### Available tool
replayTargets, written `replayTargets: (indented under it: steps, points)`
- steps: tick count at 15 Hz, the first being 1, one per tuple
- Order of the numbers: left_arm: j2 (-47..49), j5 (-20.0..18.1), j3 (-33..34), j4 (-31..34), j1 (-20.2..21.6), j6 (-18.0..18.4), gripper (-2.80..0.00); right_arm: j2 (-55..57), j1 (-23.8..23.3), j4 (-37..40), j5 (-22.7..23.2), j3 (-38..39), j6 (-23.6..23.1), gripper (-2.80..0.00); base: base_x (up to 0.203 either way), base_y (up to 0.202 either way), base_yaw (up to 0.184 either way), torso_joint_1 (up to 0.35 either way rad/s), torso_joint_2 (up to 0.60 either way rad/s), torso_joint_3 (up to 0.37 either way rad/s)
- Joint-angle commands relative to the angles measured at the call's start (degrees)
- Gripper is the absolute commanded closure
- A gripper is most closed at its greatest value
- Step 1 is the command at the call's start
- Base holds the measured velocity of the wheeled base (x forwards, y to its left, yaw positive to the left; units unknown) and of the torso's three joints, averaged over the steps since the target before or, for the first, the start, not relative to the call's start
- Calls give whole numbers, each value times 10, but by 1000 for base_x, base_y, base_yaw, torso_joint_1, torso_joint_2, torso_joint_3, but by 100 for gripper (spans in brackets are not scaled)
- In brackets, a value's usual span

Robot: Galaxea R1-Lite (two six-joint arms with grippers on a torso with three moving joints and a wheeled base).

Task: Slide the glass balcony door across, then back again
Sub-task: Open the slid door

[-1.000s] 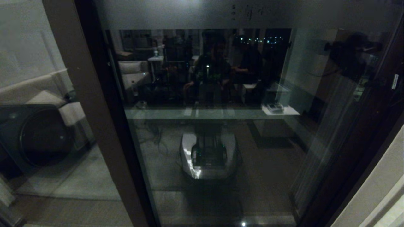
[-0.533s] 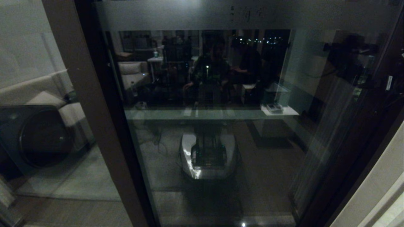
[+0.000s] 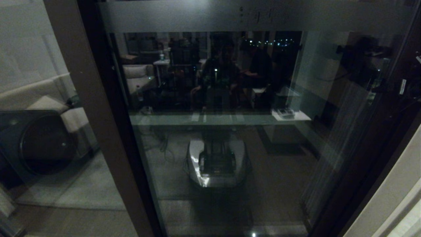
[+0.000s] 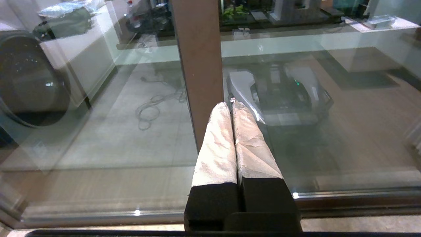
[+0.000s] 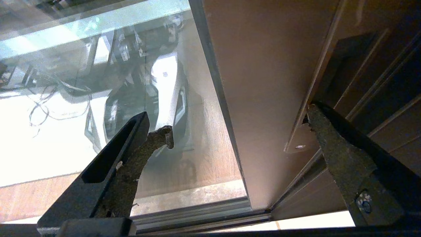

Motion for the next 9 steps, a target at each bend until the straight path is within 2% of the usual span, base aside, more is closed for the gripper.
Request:
replayTargets:
  steps: [1,9]
  points:
    - [0,-1,1,0,0,0,0,1,1,1,3,0,0,-280,0,0,0,0,0,0]
    - [0,-1,1,0,0,0,0,-13,15,1,3,22,0,-280,0,0,0,0,0,0]
